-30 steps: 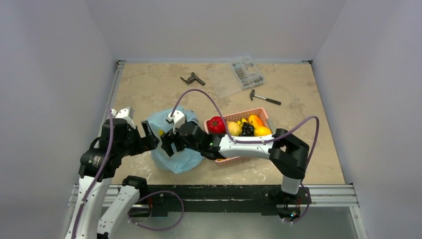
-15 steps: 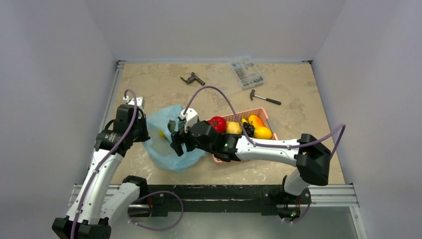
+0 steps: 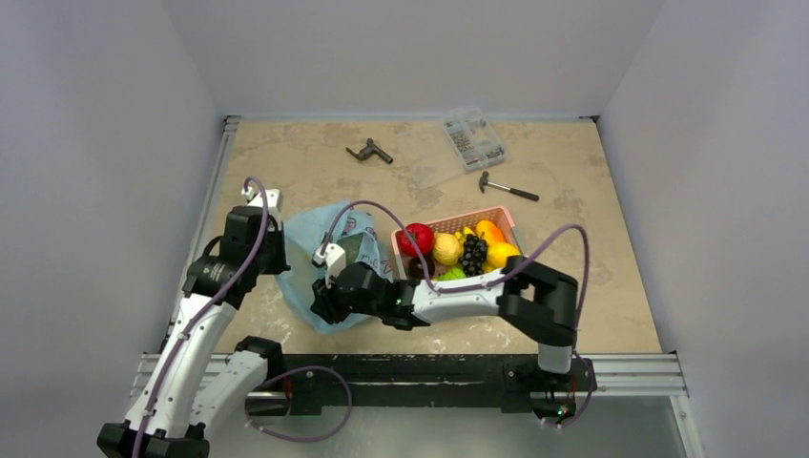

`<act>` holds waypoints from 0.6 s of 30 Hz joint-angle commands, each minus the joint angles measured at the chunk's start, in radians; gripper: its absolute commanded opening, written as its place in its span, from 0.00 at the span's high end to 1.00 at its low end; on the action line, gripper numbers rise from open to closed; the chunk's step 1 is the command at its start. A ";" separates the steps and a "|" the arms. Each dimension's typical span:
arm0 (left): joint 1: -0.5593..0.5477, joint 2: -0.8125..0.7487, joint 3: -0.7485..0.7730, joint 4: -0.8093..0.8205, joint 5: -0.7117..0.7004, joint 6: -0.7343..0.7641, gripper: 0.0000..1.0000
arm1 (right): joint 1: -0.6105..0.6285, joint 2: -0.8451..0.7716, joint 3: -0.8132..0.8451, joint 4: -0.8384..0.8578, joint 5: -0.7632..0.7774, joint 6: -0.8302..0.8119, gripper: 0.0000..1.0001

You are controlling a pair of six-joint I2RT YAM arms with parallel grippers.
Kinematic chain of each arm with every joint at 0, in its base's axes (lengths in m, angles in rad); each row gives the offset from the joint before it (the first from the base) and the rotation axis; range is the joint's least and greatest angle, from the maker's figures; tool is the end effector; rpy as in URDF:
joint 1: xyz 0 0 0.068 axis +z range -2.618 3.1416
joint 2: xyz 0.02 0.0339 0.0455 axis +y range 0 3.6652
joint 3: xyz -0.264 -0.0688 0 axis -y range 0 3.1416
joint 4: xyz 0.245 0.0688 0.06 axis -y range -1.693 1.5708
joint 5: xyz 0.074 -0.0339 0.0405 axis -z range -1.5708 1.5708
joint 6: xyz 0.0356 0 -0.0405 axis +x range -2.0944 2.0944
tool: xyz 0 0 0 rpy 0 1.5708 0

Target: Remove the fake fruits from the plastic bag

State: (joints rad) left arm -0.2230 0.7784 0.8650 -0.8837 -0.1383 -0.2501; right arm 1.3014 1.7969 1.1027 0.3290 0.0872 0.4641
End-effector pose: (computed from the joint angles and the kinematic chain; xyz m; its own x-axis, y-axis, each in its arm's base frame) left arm 0.1447 -0.0278 0.3017 -0.7069 -0.0911 -0.7014 -0.0515 0.9957 -0.0774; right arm 0.1116 0.3926 0.2211 -0.5051 -0.1541 -0.8492 -0.7968 0.4613 0.3903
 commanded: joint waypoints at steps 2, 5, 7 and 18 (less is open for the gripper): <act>-0.008 0.015 0.005 0.031 -0.017 0.011 1.00 | -0.005 0.112 0.095 0.047 -0.026 -0.003 0.72; -0.009 0.019 0.005 0.031 -0.015 0.012 1.00 | -0.009 0.125 0.141 0.011 0.022 -0.027 0.69; -0.009 0.023 0.005 0.033 -0.011 0.012 1.00 | -0.023 0.129 0.170 -0.003 0.054 -0.036 0.66; -0.033 -0.013 -0.001 0.040 -0.027 0.011 1.00 | -0.096 0.205 0.326 -0.030 0.294 0.041 0.63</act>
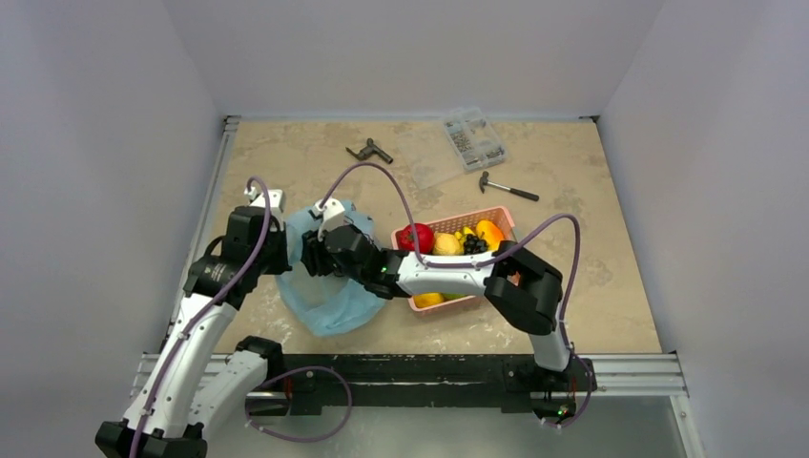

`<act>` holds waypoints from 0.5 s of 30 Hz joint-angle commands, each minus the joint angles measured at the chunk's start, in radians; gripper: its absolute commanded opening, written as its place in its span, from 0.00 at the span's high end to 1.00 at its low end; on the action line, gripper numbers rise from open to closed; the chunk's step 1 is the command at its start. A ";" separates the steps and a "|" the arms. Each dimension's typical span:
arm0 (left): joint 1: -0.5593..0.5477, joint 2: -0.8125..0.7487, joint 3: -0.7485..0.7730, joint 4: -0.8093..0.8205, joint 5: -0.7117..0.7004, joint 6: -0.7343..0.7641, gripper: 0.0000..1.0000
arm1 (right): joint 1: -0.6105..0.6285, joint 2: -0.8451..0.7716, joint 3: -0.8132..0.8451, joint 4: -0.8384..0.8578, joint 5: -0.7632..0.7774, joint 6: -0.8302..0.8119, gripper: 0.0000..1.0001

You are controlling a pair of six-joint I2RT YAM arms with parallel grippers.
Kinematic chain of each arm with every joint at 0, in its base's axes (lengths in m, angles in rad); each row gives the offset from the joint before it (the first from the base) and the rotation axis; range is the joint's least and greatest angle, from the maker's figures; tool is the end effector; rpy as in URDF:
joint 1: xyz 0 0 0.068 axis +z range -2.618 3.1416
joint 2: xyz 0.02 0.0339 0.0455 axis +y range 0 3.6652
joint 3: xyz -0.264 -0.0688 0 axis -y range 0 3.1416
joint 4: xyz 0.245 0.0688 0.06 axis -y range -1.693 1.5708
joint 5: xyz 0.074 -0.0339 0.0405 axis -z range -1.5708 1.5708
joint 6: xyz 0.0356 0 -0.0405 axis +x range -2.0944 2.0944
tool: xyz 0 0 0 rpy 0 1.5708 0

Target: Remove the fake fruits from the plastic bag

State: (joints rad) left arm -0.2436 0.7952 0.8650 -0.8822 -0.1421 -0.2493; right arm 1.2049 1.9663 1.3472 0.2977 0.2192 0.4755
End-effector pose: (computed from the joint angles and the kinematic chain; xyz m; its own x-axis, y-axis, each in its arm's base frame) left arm 0.1473 -0.0314 0.2996 -0.7183 -0.0731 -0.6919 -0.0340 0.9970 -0.0701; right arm 0.1715 0.4261 0.2295 -0.4839 -0.0142 -0.8750 -0.6930 0.6168 0.3733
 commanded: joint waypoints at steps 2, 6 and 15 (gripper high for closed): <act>-0.014 -0.038 -0.003 0.040 -0.031 0.009 1.00 | 0.001 0.064 0.105 0.006 0.211 0.040 0.61; -0.017 -0.045 -0.004 0.043 -0.034 0.008 1.00 | 0.001 0.136 0.175 0.006 0.252 0.025 0.59; -0.024 -0.026 -0.004 0.040 -0.040 0.008 1.00 | 0.002 0.263 0.299 -0.062 0.453 -0.194 0.50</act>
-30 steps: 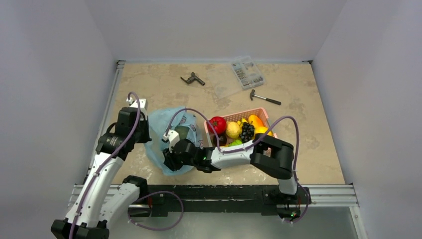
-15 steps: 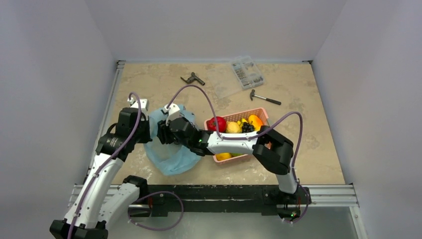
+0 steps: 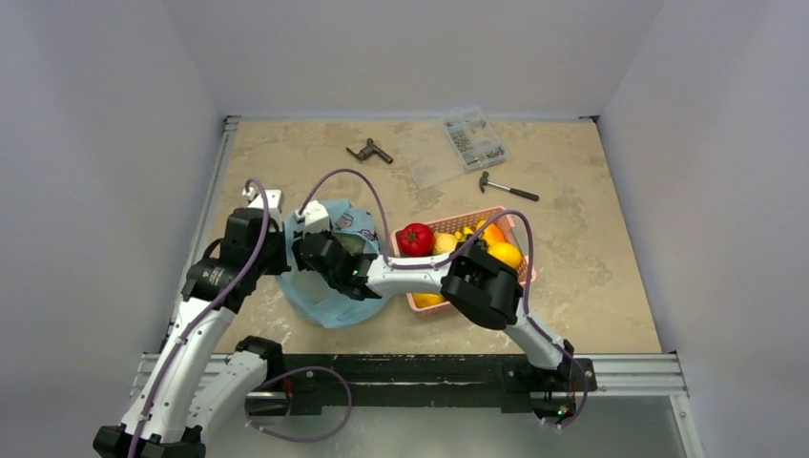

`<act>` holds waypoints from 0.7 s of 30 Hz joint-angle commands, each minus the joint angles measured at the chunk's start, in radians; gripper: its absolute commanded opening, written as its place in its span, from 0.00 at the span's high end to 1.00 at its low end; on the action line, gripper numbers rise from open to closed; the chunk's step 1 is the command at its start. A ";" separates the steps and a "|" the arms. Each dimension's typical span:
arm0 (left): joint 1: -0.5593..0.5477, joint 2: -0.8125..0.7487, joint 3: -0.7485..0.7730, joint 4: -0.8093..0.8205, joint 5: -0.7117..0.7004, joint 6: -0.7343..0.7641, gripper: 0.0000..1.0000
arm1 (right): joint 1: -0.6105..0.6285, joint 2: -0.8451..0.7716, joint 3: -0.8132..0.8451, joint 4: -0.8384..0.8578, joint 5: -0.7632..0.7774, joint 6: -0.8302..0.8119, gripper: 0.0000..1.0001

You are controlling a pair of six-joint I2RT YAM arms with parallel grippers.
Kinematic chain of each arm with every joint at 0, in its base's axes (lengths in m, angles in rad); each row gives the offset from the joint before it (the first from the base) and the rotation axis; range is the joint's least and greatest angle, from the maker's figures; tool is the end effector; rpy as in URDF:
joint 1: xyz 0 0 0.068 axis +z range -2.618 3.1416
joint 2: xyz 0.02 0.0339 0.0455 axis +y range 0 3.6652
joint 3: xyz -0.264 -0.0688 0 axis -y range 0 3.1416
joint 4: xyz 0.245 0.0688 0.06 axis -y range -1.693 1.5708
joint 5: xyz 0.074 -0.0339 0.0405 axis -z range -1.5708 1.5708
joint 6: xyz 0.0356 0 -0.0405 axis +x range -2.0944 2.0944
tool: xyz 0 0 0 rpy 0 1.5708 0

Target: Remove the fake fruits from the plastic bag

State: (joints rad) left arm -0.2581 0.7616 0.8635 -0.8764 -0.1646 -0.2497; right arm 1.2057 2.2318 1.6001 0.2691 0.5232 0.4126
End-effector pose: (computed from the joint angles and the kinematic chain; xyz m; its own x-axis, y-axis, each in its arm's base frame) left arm 0.1413 -0.0313 0.3040 -0.6895 -0.0701 -0.7209 -0.0328 0.9973 -0.0656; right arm 0.1999 0.4731 0.1885 -0.3736 -0.0045 -0.9276 -0.5376 0.8159 0.2126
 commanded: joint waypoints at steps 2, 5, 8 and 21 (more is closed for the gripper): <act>-0.012 0.012 0.000 0.034 -0.019 0.009 1.00 | 0.003 -0.007 0.029 -0.026 0.164 -0.170 0.47; -0.012 0.013 0.001 0.036 -0.025 0.013 1.00 | 0.005 0.000 0.021 -0.035 0.184 -0.223 0.42; -0.012 0.013 0.000 0.036 -0.028 0.012 1.00 | 0.005 0.024 0.024 -0.040 0.192 -0.255 0.38; -0.013 0.017 0.000 0.035 -0.033 0.010 1.00 | 0.014 0.145 0.124 -0.027 0.354 -0.511 0.20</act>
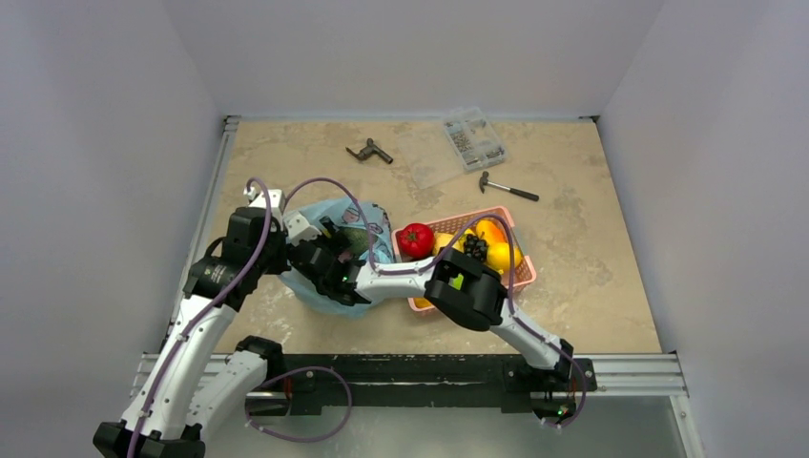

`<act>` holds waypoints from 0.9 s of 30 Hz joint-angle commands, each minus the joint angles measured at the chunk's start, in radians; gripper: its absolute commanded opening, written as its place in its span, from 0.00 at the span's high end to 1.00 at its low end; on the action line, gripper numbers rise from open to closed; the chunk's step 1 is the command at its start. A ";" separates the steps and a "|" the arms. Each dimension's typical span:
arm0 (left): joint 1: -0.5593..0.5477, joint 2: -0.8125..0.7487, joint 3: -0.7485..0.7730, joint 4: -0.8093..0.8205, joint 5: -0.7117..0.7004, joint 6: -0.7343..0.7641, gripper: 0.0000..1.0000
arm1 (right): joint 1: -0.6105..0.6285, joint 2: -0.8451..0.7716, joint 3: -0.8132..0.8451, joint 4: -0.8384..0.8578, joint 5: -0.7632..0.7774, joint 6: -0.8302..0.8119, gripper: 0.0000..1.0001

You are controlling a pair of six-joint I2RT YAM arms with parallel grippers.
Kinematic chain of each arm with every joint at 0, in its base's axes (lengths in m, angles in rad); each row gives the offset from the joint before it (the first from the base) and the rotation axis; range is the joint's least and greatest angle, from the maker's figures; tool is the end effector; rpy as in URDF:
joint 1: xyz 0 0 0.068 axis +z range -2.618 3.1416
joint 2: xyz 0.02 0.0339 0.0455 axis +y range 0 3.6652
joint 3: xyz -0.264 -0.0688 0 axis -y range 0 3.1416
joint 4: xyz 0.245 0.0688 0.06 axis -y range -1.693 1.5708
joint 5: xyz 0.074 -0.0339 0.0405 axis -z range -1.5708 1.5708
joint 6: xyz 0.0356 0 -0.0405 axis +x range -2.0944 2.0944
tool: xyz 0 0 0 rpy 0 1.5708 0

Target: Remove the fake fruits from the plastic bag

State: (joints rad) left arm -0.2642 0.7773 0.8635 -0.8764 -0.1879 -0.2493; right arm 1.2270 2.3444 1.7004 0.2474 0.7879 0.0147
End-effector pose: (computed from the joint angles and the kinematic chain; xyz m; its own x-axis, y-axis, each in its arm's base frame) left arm 0.1440 -0.0321 0.3021 -0.6966 -0.0626 -0.7147 -0.0436 0.9980 -0.0450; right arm 0.2017 0.4884 0.1650 -0.1367 -0.3511 -0.9263 -0.4417 0.8586 -0.2602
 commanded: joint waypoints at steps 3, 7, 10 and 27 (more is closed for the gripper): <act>-0.006 0.007 0.000 0.035 -0.008 0.009 1.00 | -0.007 0.077 0.054 0.002 0.103 -0.158 0.16; -0.007 0.012 0.002 0.035 -0.004 0.007 1.00 | -0.008 0.130 0.104 0.010 0.134 -0.218 0.18; -0.007 0.012 0.002 0.032 -0.003 0.007 1.00 | -0.008 0.154 0.116 0.064 0.157 -0.281 0.38; -0.009 0.029 0.008 0.029 -0.020 0.006 1.00 | -0.004 -0.164 -0.082 0.099 -0.043 -0.173 1.00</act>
State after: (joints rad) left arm -0.2653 0.8040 0.8555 -0.8810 -0.2016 -0.2428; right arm 1.2228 2.3856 1.7004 0.3443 0.8761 -0.2771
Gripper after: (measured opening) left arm 0.005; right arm 0.006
